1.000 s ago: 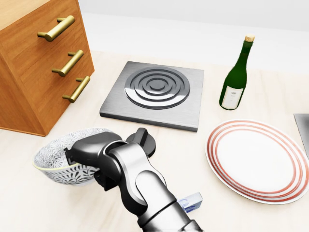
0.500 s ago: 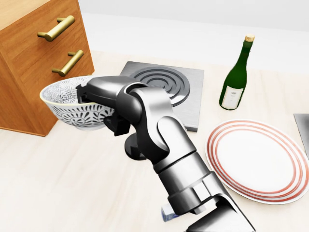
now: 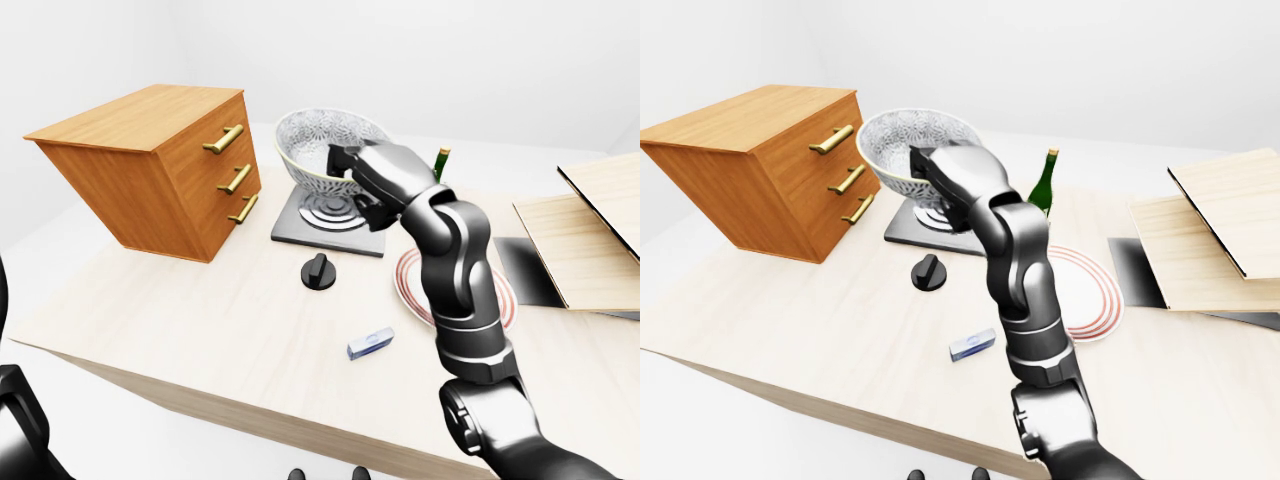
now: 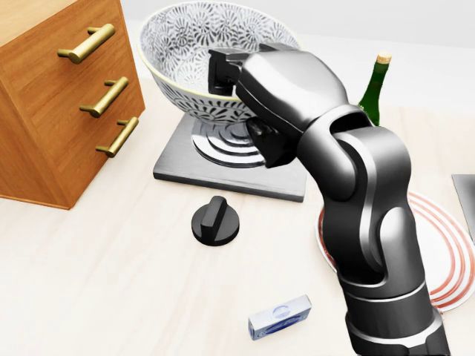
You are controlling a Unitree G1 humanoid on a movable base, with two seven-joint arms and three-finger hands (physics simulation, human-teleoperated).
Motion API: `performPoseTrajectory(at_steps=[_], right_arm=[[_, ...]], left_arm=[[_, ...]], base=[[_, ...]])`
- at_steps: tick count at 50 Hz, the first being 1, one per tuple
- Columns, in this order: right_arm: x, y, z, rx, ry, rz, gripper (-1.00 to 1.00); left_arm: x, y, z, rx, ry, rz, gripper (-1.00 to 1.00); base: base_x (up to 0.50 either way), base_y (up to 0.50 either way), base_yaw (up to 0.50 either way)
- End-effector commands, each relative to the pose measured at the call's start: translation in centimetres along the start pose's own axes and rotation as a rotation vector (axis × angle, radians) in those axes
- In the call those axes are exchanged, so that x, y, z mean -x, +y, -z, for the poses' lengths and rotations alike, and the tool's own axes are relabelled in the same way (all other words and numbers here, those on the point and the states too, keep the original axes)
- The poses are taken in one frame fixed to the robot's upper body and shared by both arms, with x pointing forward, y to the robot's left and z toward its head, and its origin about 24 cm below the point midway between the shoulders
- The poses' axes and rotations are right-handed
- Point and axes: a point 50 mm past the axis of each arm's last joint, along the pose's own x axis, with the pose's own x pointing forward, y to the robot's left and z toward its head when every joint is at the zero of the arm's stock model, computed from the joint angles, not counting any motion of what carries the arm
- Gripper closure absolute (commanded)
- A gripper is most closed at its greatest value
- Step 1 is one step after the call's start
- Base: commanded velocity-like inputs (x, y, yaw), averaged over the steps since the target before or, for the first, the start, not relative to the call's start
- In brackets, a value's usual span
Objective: Pick up the akita bowl and put it on the plate.
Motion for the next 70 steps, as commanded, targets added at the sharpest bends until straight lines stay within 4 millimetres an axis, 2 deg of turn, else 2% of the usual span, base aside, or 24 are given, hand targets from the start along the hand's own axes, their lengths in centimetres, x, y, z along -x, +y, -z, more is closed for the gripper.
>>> performPoseTrajectory(at_steps=[1,4,12,21,28,35,44,63,70], right_arm=[[6.7,-1.4,0.2,0.090,0.051,0.210,1.00],[9.0,-1.0,0.1,0.094,0.070,0.242,1.00],[13.0,-0.2,0.4,0.087,0.139,0.268,1.00],[16.0,1.4,0.9,0.048,0.217,0.219,1.00],[17.6,0.9,0.7,0.046,0.250,0.260,1.00],[18.5,-0.3,1.9,0.040,0.312,0.338,1.00],[19.4,-0.1,2.8,0.039,0.355,0.319,1.00],[20.2,1.5,3.4,0.010,0.394,0.208,1.00],[19.6,2.5,4.9,0.005,0.431,0.141,1.00]], left_arm=[[0.0,-0.1,0.0,0.001,0.003,-0.003,-1.00],[0.0,-0.1,-0.2,0.008,0.000,-0.002,-1.00],[-0.1,-0.1,-0.4,0.005,-0.001,-0.003,-1.00],[-0.3,0.0,-0.7,0.013,0.001,-0.009,-1.00],[-0.4,0.2,-0.6,0.008,0.005,-0.012,-1.00],[-0.4,0.1,-0.7,0.012,0.005,-0.013,-1.00],[-0.4,0.1,-0.8,0.011,0.005,-0.012,-1.00],[-0.4,0.1,-0.7,0.009,0.004,-0.012,-1.00],[-0.4,0.1,-0.7,0.008,0.003,-0.012,-1.00]], base=[[0.00,0.00,0.00],[0.00,0.00,0.00],[0.00,0.00,0.00],[0.00,0.00,0.00],[0.00,0.00,0.00],[0.00,0.00,0.00],[0.00,0.00,0.00],[0.00,0.00,0.00],[0.00,0.00,0.00]])
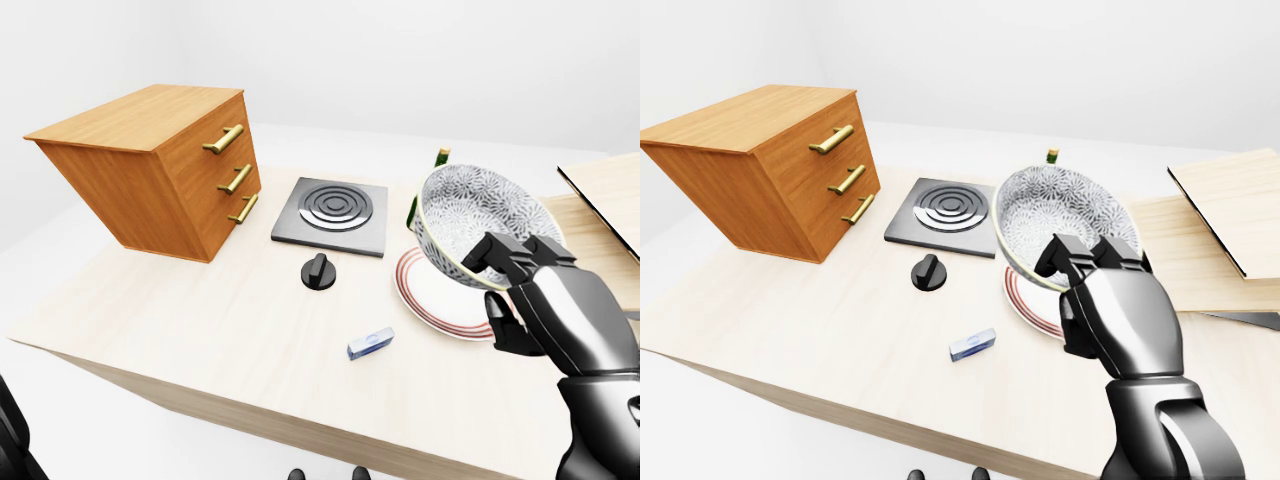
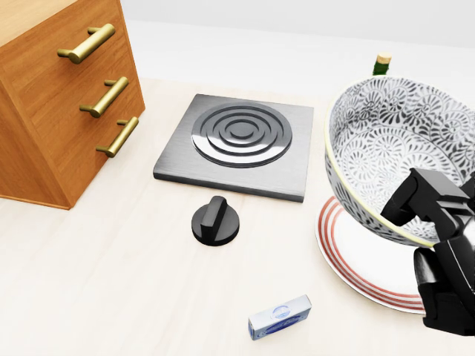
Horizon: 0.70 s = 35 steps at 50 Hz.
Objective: Pick up the akita bowl and put it on the plate.
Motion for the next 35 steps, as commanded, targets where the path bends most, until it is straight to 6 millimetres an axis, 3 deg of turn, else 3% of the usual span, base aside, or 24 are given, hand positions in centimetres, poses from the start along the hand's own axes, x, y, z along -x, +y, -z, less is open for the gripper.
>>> performPoseTrajectory(at_steps=[1,14,29,35], right_arm=[[-0.5,1.1,1.5,0.011,0.048,-0.066,1.00],[-2.8,2.8,4.8,0.023,0.146,-0.170,1.00],[-4.5,2.6,5.2,0.048,0.131,-0.181,1.00],[-5.1,3.7,5.5,0.049,0.139,-0.229,1.00]], left_arm=[[0.0,0.0,0.0,0.000,-0.001,0.000,-1.00],[0.0,0.0,0.0,-0.002,-0.002,0.000,-1.00],[0.0,0.0,0.0,-0.002,-0.002,0.001,-1.00],[0.0,0.1,0.1,-0.006,-0.003,0.001,-1.00]], base=[[0.00,0.00,0.00],[0.00,0.00,0.00],[0.00,0.00,0.00],[0.00,0.00,0.00]])
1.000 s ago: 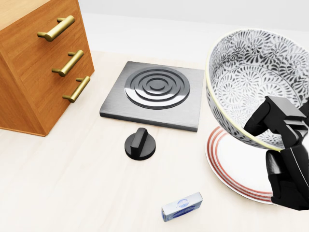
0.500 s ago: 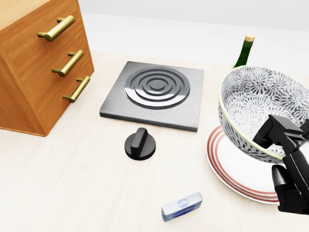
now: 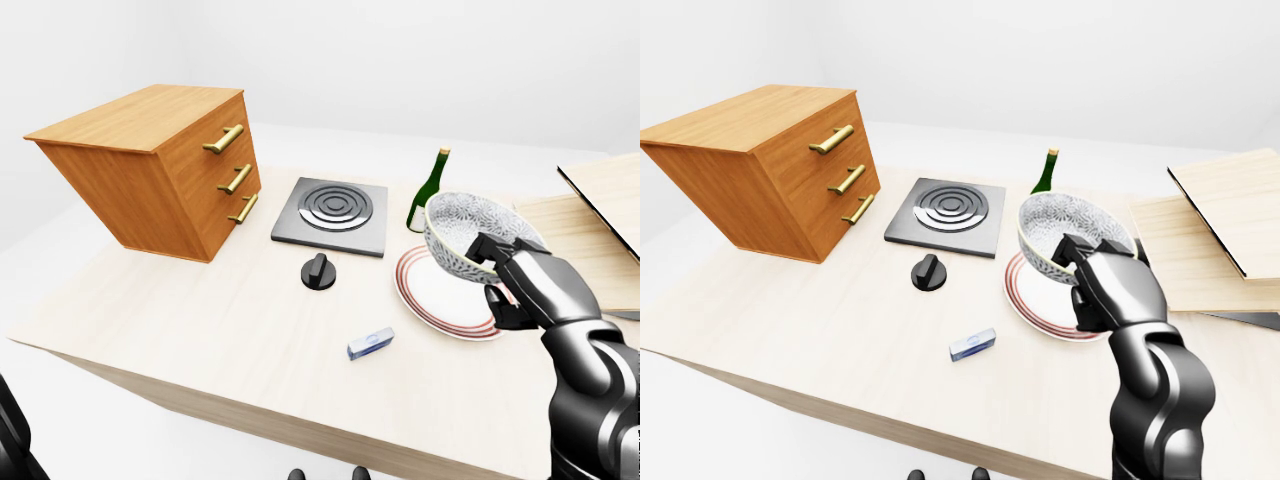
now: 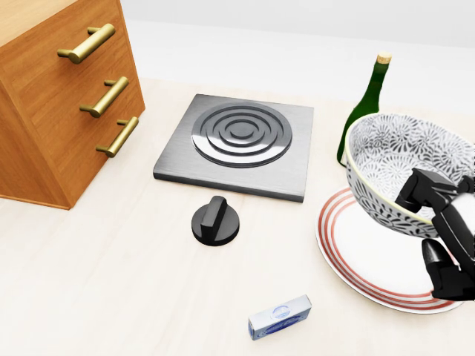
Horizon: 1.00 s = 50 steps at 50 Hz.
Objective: Pick up the akita bowl and put it on the plate.
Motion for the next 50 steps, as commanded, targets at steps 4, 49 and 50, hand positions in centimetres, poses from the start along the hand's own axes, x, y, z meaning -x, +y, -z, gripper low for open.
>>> performPoseTrajectory(at_steps=[4,49,50], right_arm=[[-1.6,1.4,0.7,0.024,0.032,-0.083,1.00],[-3.5,3.4,3.7,0.015,0.125,-0.216,1.00],[-3.5,3.3,3.7,0.015,0.125,-0.215,1.00]], left_arm=[[0.0,0.0,0.1,-0.002,-0.001,0.000,-1.00],[0.1,0.0,0.1,-0.009,-0.003,0.003,-1.00],[0.2,0.0,0.1,-0.008,-0.003,0.003,-1.00]], base=[[0.00,0.00,0.00],[0.00,0.00,0.00],[0.00,0.00,0.00]])
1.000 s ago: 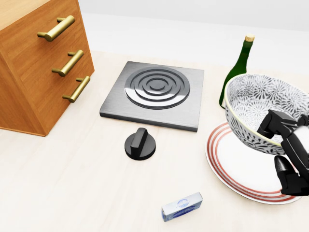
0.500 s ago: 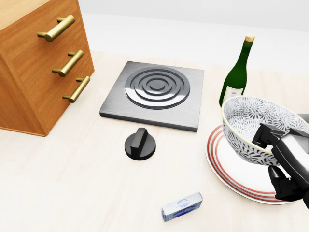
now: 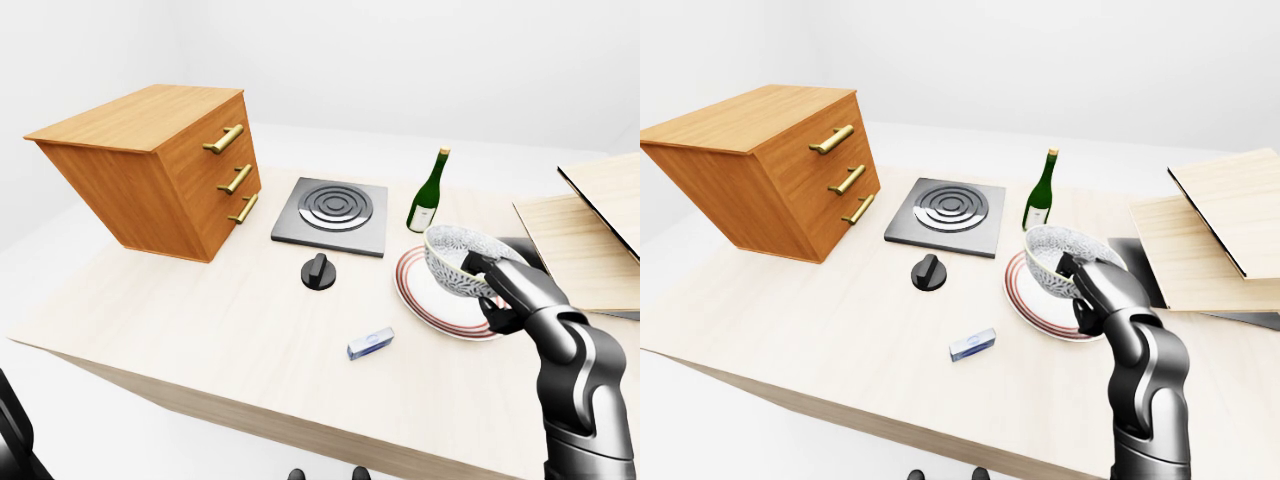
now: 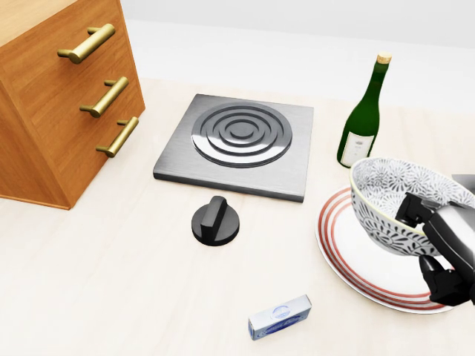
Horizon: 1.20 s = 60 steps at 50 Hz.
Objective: Pick up the akita bowl and put it on the plate.
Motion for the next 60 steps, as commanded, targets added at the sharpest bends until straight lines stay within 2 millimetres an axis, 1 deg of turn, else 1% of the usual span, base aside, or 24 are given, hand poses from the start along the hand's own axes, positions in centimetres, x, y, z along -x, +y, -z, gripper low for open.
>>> performPoseTrajectory(at_steps=[1,4,12,17,20,23,36,38,43,51,55,60], right_arm=[[-0.3,-0.3,0.4,0.014,0.019,0.001,1.00],[-0.2,0.1,0.5,0.011,0.023,-0.011,1.00],[-0.5,-0.2,0.1,0.017,0.010,-0.001,1.00],[-0.8,0.4,0.7,0.019,0.032,-0.036,1.00],[-1.0,0.0,0.7,0.015,0.031,-0.025,1.00],[-1.1,0.4,0.8,0.014,0.035,-0.044,1.00],[-1.6,0.4,0.7,0.015,0.032,-0.057,1.00],[-1.7,0.3,0.8,0.016,0.032,-0.056,1.00],[-2.3,0.7,0.9,0.013,0.039,-0.083,1.00],[-3.3,0.4,1.0,0.012,0.038,-0.100,1.00],[-3.6,0.2,1.0,0.015,0.037,-0.103,1.00],[-3.6,0.5,1.3,0.013,0.045,-0.119,1.00]], left_arm=[[0.1,0.0,-0.1,0.001,0.000,0.002,-1.00],[0.1,0.0,-0.1,-0.001,0.000,0.001,-1.00],[0.1,0.0,-0.1,-0.002,0.000,0.003,-1.00],[0.0,0.0,-0.1,0.001,0.001,0.001,-1.00],[0.0,0.0,0.0,-0.001,0.001,0.000,-1.00],[0.0,0.0,-0.2,0.002,-0.002,0.002,-1.00],[0.1,0.0,0.0,-0.001,0.000,0.001,-1.00],[0.1,0.1,0.2,-0.009,0.002,0.003,-1.00],[0.1,0.0,0.0,-0.004,-0.001,0.003,-1.00],[0.1,0.1,0.1,-0.007,-0.001,0.003,-1.00],[0.0,0.1,0.0,-0.003,-0.003,0.002,-1.00],[-0.1,0.1,0.0,-0.003,-0.002,0.001,-1.00]], base=[[0.00,0.00,0.00],[0.00,0.00,0.00],[0.00,0.00,0.00],[0.00,0.00,0.00],[0.00,0.00,0.00],[0.00,0.00,0.00],[0.00,0.00,0.00],[0.00,0.00,0.00],[0.00,0.00,0.00],[0.00,0.00,0.00],[0.00,0.00,0.00],[0.00,0.00,0.00]])
